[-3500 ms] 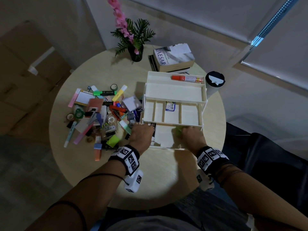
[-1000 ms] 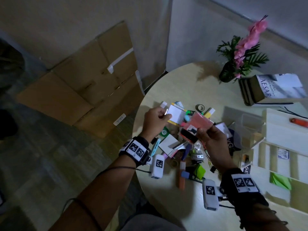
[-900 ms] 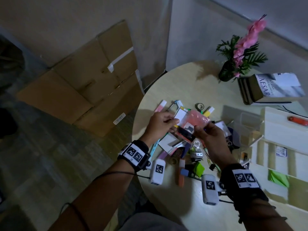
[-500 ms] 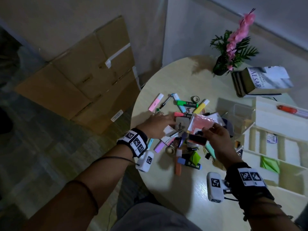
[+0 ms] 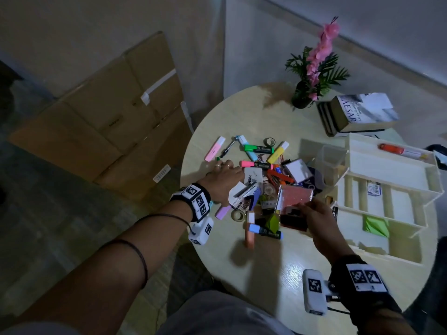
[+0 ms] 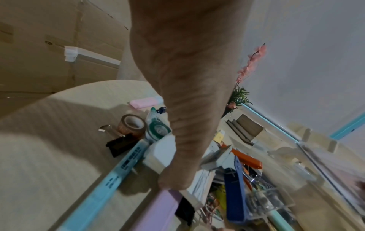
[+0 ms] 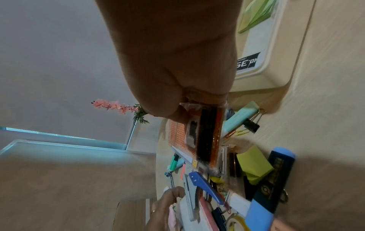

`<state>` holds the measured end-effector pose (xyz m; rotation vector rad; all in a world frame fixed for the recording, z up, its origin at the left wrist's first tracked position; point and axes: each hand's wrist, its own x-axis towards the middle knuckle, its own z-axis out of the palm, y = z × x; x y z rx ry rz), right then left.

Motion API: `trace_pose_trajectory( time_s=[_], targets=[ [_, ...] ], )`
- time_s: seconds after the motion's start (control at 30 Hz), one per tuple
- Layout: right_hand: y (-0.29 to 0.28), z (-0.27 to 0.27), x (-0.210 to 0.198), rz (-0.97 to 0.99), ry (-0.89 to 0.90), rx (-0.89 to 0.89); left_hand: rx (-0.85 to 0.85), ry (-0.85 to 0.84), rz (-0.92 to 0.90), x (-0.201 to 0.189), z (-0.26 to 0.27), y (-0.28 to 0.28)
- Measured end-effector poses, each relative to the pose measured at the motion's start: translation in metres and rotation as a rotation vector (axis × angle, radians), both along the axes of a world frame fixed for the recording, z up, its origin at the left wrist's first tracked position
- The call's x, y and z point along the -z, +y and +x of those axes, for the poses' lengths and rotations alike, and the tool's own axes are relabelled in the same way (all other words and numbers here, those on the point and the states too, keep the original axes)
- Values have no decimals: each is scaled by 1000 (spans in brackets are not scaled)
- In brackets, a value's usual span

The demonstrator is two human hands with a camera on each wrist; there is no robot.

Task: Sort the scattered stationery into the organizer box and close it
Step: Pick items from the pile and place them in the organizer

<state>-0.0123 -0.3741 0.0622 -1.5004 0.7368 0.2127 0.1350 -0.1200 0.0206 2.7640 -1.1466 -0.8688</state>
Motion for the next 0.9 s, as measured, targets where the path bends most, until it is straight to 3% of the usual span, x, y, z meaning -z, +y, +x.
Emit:
trace_pose_trajectory(
  time_s=[0.2,0.4,0.5,0.67,0.8,0.9],
  targets=[
    [0,-7,8,16,54,15,-37,-52,-54,-10,0,-1],
    [6,-7,5,48,59,20,-199,-188,-120,-46,3,-3],
    [15,-5,5,80,17,33,-427,-83,-292,-65,-9,-19],
    [34,5,-7,137,-70,114,-714,63,-565,-66,-60,-71],
    [38,10,-12,178,-89,195,-876,114,-610,-59,-86,-102],
    [31,8,-16,181,-100,123,-806,157,-532,-47,-90,-114]
  ],
)
